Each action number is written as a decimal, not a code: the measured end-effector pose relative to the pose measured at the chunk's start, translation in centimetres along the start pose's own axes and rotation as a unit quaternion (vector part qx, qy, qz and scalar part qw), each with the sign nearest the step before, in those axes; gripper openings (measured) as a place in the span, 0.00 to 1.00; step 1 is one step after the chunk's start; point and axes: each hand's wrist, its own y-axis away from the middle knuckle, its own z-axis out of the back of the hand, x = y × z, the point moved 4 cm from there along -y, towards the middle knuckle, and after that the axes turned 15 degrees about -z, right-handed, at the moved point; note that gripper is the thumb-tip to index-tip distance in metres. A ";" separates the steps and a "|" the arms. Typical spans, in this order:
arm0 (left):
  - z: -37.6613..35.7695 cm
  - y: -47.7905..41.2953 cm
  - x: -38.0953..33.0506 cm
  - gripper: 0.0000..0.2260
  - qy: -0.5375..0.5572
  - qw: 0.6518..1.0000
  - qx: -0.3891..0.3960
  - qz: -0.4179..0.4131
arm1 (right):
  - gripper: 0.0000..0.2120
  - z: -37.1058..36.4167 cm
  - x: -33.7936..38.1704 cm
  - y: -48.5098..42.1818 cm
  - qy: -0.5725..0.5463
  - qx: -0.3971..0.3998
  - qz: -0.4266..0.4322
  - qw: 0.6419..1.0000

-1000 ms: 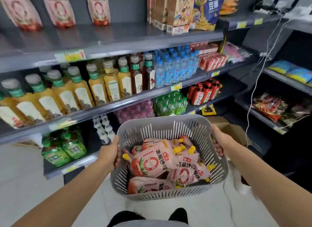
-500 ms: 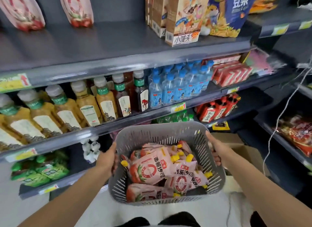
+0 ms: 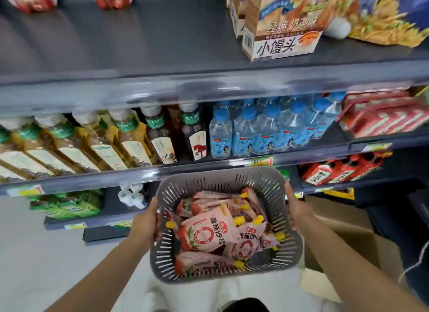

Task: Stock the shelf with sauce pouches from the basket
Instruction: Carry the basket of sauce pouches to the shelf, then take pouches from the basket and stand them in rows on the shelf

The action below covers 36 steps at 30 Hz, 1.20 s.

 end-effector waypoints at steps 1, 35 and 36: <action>0.0 0.0 0.0 0.28 -0.004 1.000 -0.004 0.001 | 0.50 -0.2 0.5 0.4 0.004 0.007 -0.005 1.000; 0.8 6.5 -3.4 0.43 -0.282 0.897 -0.026 -0.338 | 0.69 -10.3 -5.3 8.4 0.327 0.015 0.100 0.939; 0.7 6.7 -3.4 0.45 -0.287 0.891 -0.024 -0.351 | 0.71 -11.0 -5.2 8.2 0.333 0.022 0.100 0.937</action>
